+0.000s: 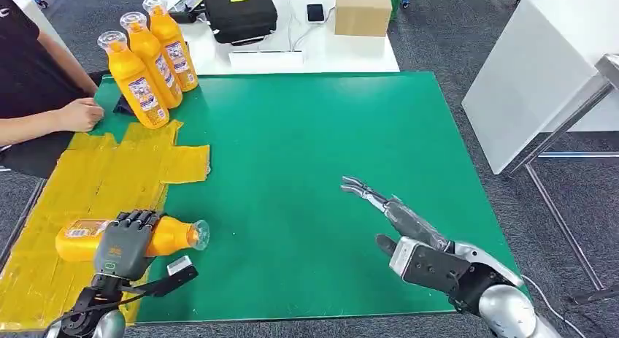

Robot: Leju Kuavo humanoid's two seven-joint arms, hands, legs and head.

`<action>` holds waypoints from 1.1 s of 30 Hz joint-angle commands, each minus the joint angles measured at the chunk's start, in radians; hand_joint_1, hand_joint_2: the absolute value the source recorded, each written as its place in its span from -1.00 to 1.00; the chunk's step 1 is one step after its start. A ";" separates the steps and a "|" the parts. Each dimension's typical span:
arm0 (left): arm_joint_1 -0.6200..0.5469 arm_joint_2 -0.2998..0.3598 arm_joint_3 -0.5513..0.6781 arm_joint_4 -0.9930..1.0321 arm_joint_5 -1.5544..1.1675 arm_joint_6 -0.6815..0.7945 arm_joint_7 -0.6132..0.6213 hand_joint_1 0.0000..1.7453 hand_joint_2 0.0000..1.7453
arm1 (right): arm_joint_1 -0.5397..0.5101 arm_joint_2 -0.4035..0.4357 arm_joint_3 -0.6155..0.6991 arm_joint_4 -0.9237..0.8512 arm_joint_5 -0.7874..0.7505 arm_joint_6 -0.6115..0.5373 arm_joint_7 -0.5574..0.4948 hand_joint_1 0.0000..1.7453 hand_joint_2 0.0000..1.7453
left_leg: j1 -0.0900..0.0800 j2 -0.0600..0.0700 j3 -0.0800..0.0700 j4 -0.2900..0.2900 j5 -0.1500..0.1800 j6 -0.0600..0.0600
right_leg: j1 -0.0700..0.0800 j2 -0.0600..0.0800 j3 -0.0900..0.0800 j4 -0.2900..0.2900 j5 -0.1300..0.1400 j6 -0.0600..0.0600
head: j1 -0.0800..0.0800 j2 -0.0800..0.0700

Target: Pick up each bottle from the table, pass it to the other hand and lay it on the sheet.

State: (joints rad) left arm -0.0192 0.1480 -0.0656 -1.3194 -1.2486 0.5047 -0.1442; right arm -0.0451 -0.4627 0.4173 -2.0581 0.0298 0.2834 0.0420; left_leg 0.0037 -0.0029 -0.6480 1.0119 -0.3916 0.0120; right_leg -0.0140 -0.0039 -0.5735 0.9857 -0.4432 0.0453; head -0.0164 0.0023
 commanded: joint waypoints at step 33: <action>0.145 -0.237 0.125 -0.613 1.119 -0.229 -0.218 -1.00 -1.00 | 0.279 0.296 0.006 -0.081 0.521 -0.385 -0.111 -1.00 -1.00 | 0.002 -0.002 0.000 0.002 -0.002 0.000 | 0.003 -0.002 0.003 0.000 -0.003 -0.002 | 0.000 0.000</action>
State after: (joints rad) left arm -0.0011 0.0739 -0.0003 -1.4132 -0.6688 0.6503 -0.3290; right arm 0.0906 -0.4421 0.4067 -2.0791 0.2147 0.1860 -0.0230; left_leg 0.0035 -0.0035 -0.6489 1.0120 -0.3913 0.0126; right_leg -0.0141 -0.0043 -0.5733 0.9857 -0.4432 0.0453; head -0.0160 0.0023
